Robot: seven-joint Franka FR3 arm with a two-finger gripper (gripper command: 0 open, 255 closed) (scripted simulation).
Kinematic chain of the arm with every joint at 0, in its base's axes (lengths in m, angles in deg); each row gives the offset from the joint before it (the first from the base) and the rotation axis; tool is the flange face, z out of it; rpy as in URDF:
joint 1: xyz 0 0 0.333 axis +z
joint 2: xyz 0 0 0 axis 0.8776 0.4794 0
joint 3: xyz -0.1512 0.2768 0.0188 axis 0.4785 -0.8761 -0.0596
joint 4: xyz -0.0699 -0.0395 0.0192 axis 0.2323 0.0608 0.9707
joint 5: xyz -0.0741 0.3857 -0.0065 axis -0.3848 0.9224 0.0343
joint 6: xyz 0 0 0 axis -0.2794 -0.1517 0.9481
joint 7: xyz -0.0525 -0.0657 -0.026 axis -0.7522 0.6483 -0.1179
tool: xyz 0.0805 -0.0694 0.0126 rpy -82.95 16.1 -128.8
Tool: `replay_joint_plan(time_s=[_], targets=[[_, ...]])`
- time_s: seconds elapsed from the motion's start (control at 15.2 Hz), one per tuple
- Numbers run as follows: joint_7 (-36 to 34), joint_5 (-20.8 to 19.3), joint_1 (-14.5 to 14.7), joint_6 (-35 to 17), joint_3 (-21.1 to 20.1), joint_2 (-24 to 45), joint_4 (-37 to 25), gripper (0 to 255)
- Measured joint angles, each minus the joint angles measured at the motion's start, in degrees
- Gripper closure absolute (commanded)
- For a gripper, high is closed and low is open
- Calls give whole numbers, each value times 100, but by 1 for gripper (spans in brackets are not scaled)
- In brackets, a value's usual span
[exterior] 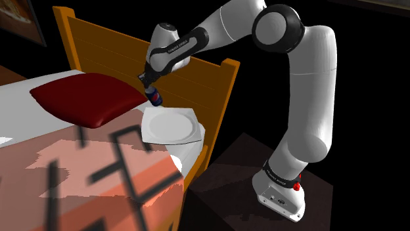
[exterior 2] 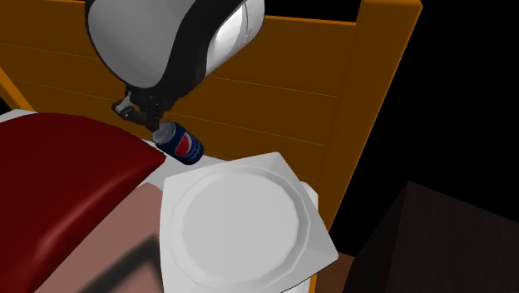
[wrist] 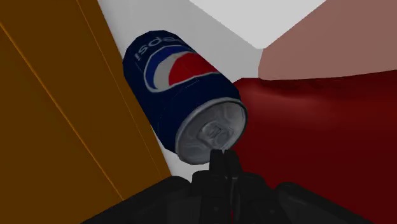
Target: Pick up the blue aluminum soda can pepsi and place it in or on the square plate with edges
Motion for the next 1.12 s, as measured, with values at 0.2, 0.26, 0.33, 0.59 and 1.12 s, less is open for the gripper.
replay_joint_plan(time_s=[0.2,0.26,0.33,0.59,1.12], targets=[[78,44,-34,475,-35,249,-497,255],[78,45,-33,487,-35,246,-500,0],[78,45,-30,472,-39,234,-512,0],[200,-250,187,1105,114,600,-1340,0],[2098,37,-295,5243,-263,1879,-4184,0]])
